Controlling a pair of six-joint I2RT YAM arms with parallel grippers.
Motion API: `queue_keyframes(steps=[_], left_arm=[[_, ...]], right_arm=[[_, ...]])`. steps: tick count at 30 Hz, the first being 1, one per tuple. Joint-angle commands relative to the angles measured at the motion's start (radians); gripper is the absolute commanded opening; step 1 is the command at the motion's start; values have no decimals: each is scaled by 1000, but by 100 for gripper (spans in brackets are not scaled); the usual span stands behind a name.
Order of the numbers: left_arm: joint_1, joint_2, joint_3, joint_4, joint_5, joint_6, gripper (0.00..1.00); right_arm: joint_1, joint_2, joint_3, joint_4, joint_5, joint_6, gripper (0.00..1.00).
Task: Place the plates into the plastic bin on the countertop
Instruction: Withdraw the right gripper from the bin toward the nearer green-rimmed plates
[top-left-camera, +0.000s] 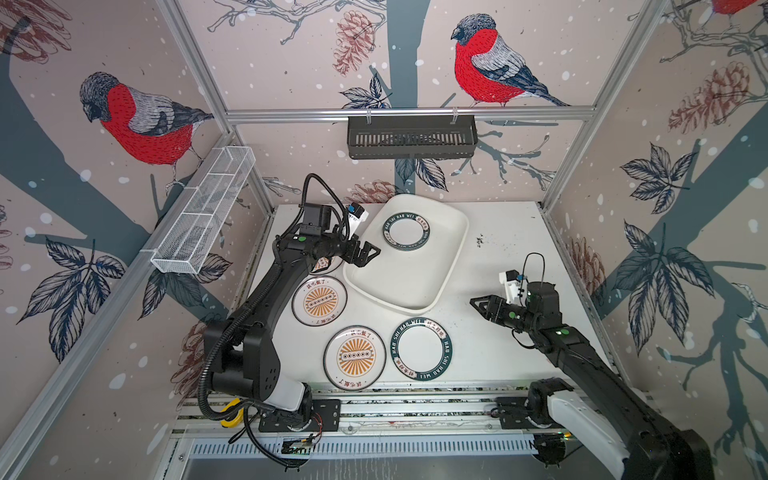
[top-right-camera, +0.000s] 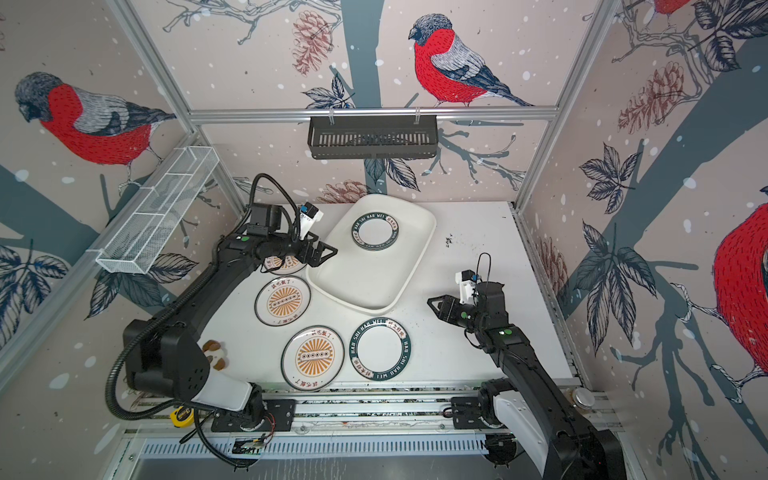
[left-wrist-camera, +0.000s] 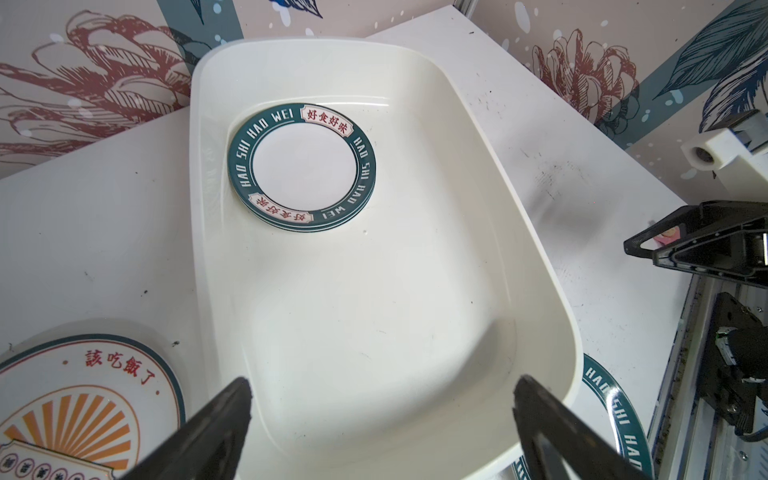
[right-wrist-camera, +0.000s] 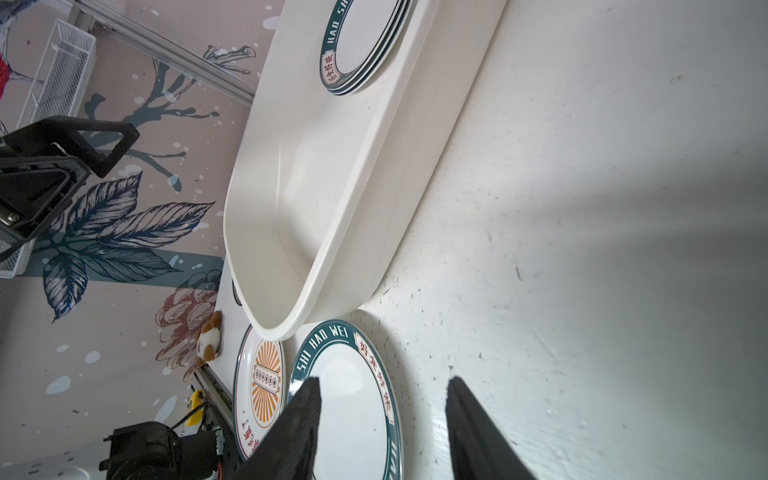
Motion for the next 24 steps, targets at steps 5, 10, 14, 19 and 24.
queue_keyframes(steps=[5,10,14,19,24], left_arm=[[0,34,62,-18,82,-14,97],[0,23,116,-19,132,-55,97],[0,13,127,-16,163,-44,97],[-4,-29,60,39,186,-58,97],[-5,-67,23,51,189,-67,97]], right_arm=[[12,1,-65,-16,-3,-74,50],[37,-24,-82,24,20,-19,50],[95,-18,-111,81,61,9,49],[201,70,-70,46,126,-26,49],[236,176,-19,-10,105,-40,49]])
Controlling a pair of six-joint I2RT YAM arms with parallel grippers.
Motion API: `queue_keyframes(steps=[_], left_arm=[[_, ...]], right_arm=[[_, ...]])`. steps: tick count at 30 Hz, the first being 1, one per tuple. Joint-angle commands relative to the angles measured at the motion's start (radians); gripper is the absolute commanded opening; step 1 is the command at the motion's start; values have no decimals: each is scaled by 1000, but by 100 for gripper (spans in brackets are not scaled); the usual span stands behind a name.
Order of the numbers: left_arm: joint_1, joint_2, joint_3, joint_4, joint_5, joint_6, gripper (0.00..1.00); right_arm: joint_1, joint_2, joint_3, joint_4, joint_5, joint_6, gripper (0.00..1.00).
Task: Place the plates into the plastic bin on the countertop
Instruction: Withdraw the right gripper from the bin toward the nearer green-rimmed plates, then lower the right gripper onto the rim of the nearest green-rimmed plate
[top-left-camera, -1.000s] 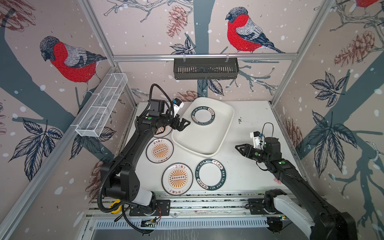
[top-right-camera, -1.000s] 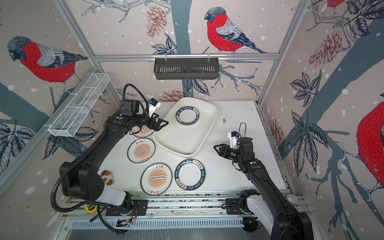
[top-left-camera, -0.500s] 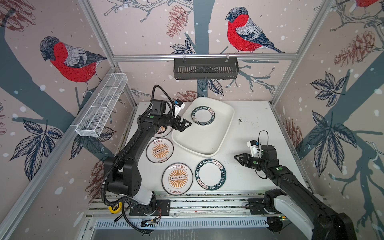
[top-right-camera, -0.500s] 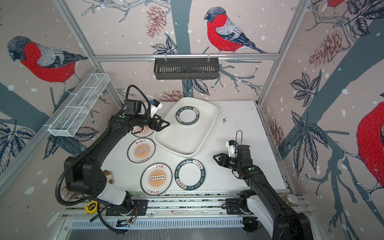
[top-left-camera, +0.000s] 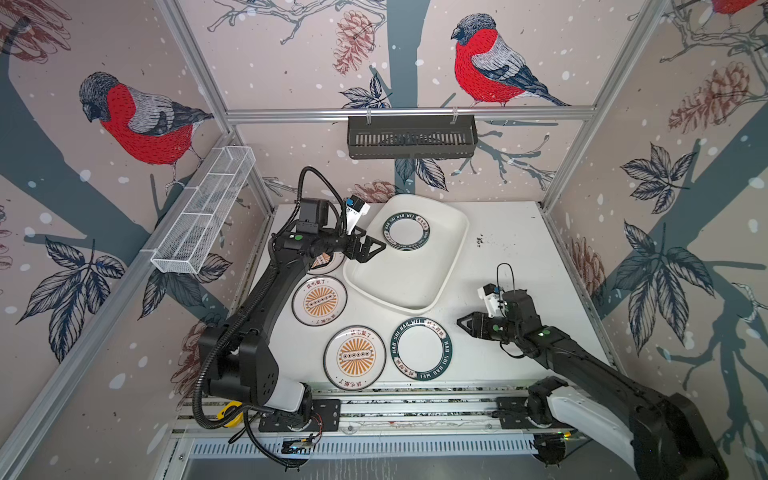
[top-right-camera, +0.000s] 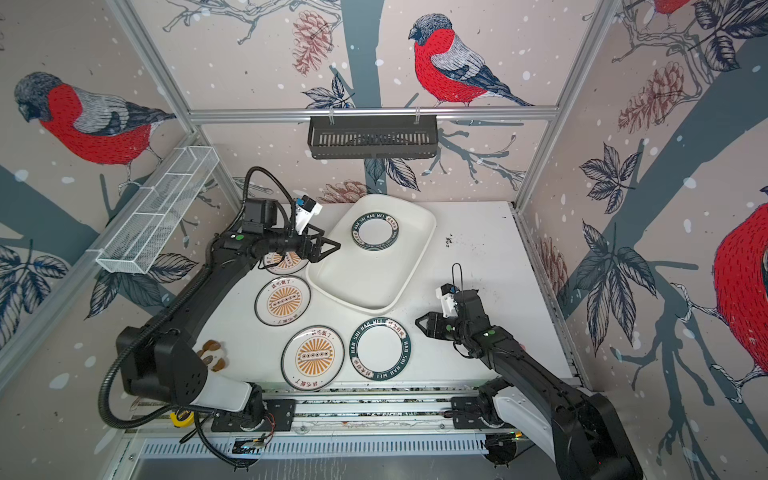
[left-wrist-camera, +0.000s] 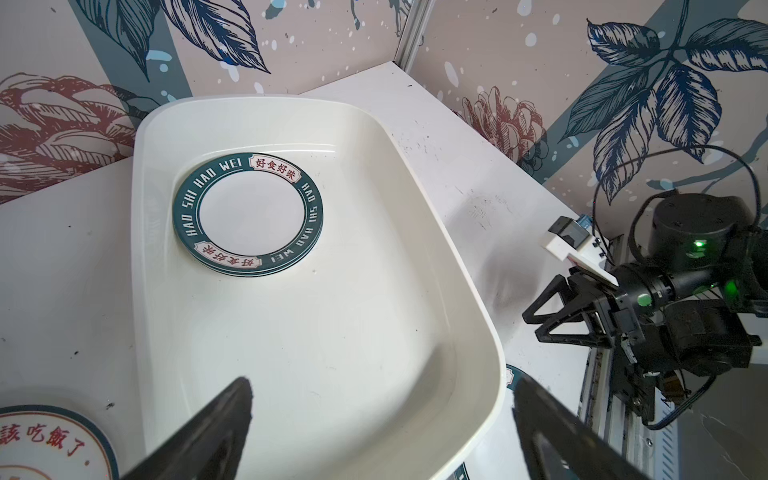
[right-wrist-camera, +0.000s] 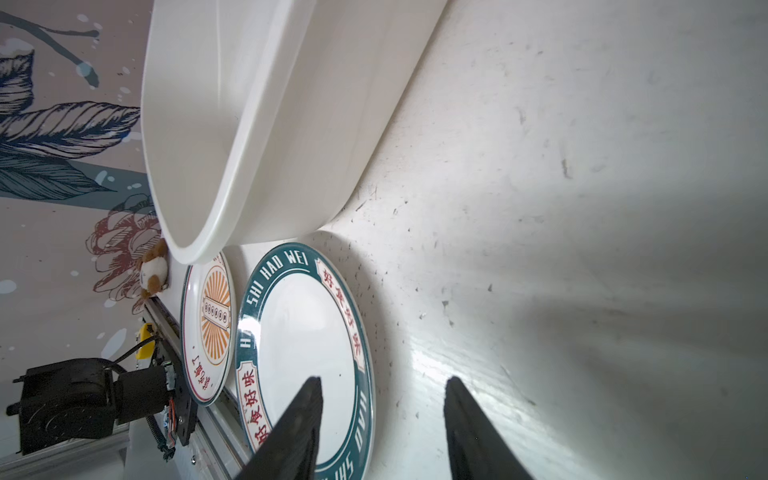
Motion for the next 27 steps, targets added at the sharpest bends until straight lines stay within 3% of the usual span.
queue_keyframes(steps=[1,15,27], left_arm=[[-3,-22,-14,33,33,-6,97],[-23,19,14,44,50,-30,97],[-30,26,29,34,60,-31,97]], right_arm=[[34,32,13,-16,2,-15,49],[109,145,-36,57,-75,-41,48],[139,213,-53,127,-97,-23,41]])
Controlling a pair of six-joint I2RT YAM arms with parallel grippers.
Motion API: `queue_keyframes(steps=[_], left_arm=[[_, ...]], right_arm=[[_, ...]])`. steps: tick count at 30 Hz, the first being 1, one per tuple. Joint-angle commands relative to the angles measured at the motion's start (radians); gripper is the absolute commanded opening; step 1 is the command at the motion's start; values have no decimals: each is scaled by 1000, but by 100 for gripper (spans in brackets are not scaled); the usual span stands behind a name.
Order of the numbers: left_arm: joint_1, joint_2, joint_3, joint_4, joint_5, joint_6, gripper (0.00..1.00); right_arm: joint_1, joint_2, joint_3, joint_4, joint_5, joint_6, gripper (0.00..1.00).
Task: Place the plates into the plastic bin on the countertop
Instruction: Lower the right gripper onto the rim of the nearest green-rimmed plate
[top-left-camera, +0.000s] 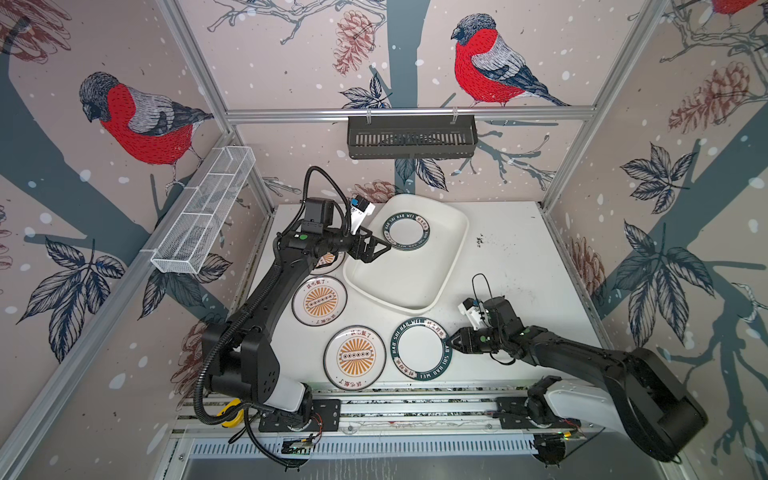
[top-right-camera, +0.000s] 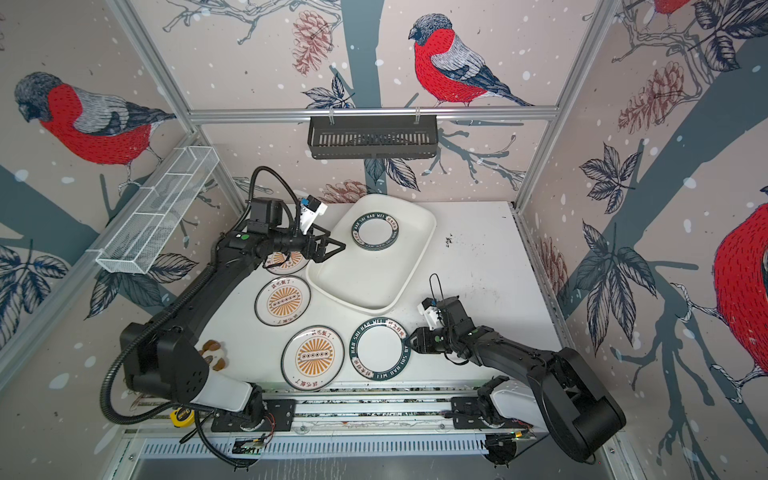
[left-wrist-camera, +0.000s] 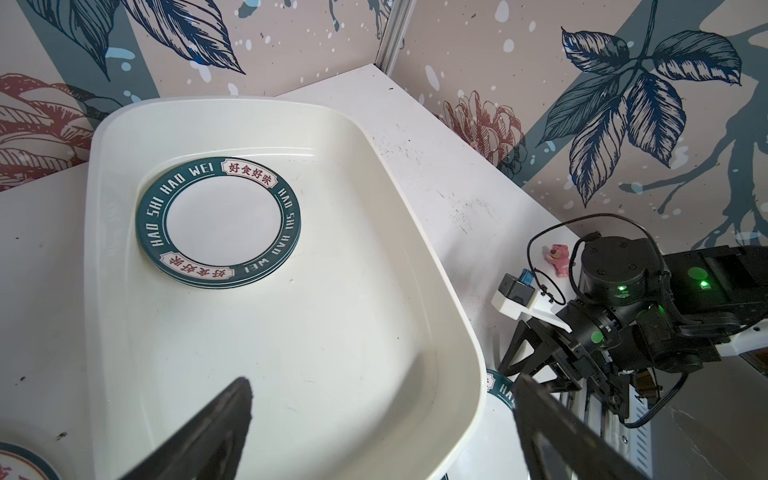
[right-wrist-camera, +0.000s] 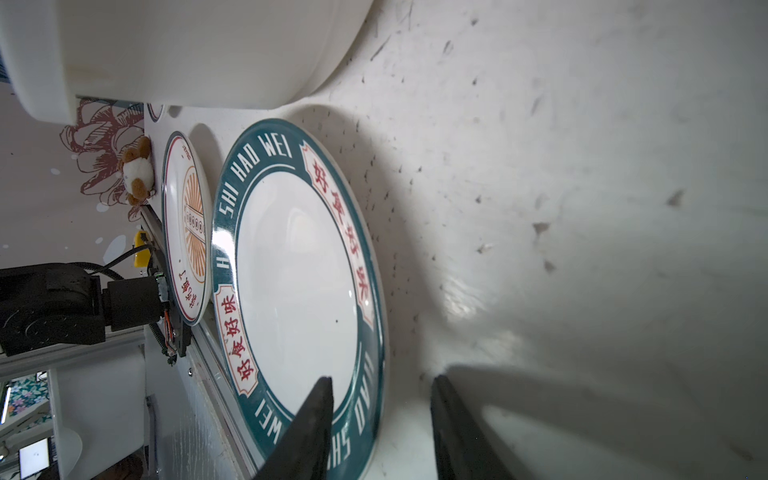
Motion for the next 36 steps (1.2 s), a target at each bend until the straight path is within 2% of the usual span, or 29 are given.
queue_keyframes(steps=[1,19,36], left_arm=[[1,-3,9,13,33,4,97],[-1,-35,-6,10,50,8,97],[-3,-39,-11,19,58,2,97]], right_arm=[[10,14,-1,-1,10,0,41],[38,88,5,2,82,13,32],[34,124,-4,24,101,8,24]])
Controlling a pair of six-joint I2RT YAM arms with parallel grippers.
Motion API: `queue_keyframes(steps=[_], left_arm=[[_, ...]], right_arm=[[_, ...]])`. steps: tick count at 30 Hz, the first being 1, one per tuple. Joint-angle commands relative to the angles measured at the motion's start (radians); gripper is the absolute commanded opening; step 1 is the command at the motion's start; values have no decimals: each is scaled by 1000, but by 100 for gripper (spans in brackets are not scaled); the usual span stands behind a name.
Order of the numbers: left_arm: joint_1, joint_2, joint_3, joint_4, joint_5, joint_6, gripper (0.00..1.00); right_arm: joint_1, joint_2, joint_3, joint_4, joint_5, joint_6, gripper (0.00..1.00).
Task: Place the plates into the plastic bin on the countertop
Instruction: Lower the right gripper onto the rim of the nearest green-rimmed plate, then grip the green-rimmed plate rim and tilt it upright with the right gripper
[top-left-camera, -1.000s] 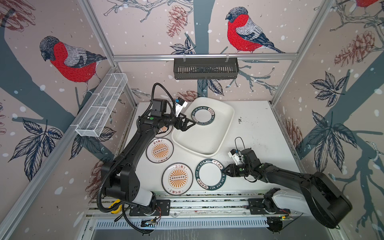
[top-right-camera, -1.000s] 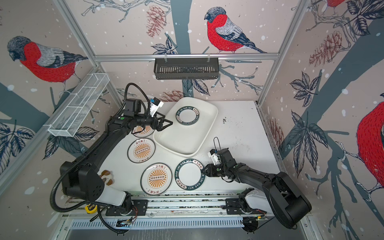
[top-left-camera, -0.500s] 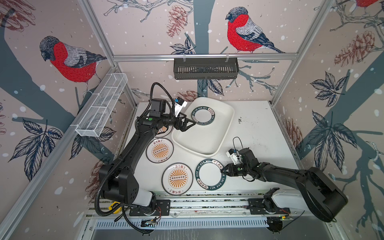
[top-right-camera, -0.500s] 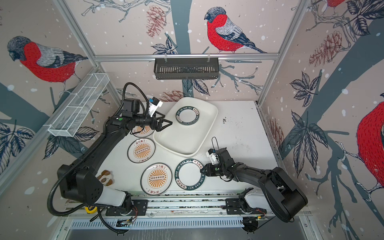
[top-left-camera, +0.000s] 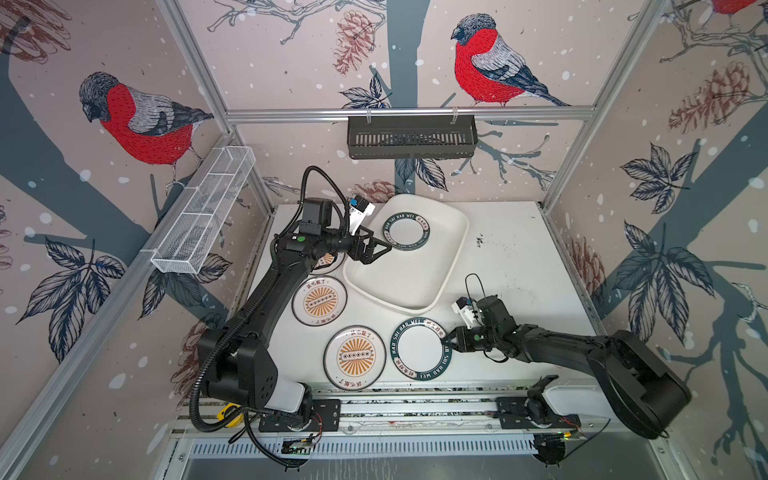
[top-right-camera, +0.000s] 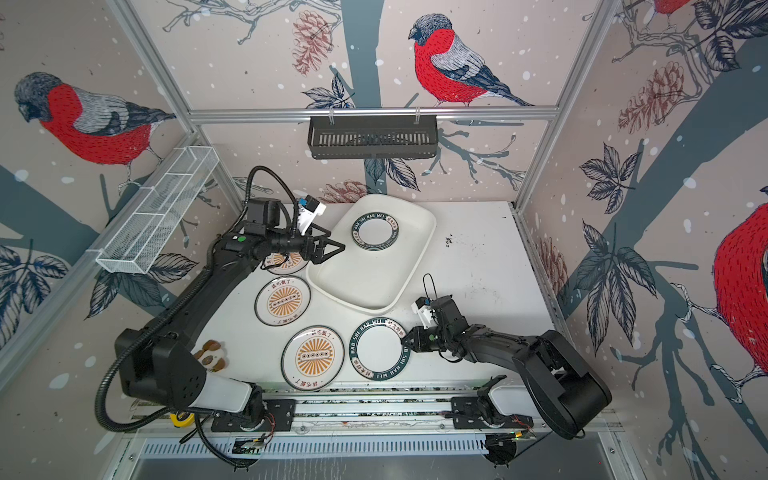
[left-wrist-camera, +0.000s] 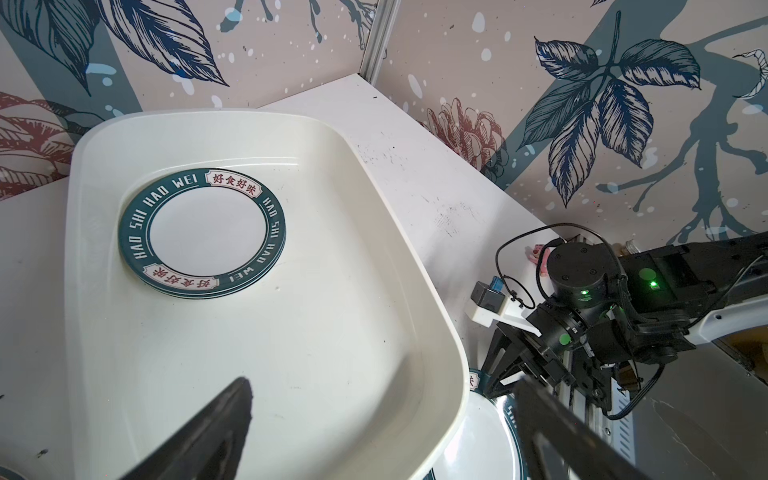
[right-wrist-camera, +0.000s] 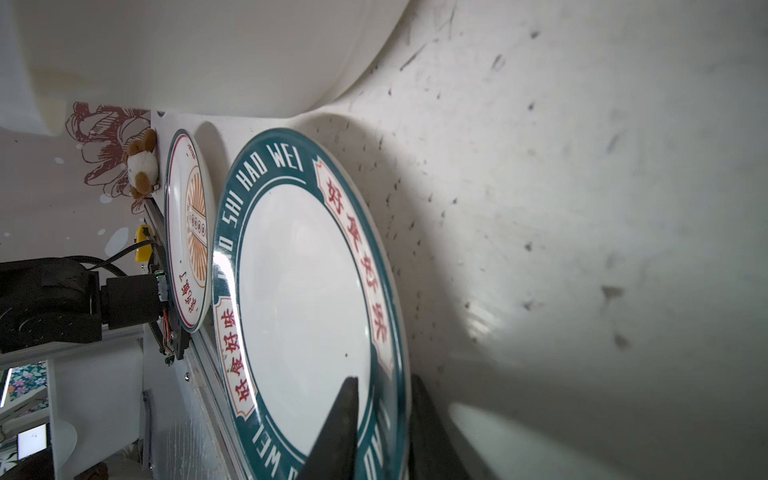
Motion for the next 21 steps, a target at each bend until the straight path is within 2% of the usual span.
queue_keyframes(steps=[1,15,21], left_arm=[[-2,-9,-1,20,19,3,97],[-1,-14,-6,30,26,-12,97],[-1,-15,-4,33,30,-19,97]], right_arm=[[-2,12,-14,-93,91,5,23],[-54,-60,-48,-85,70,29,5],[-97,-191,-51,-117,39,55,2]])
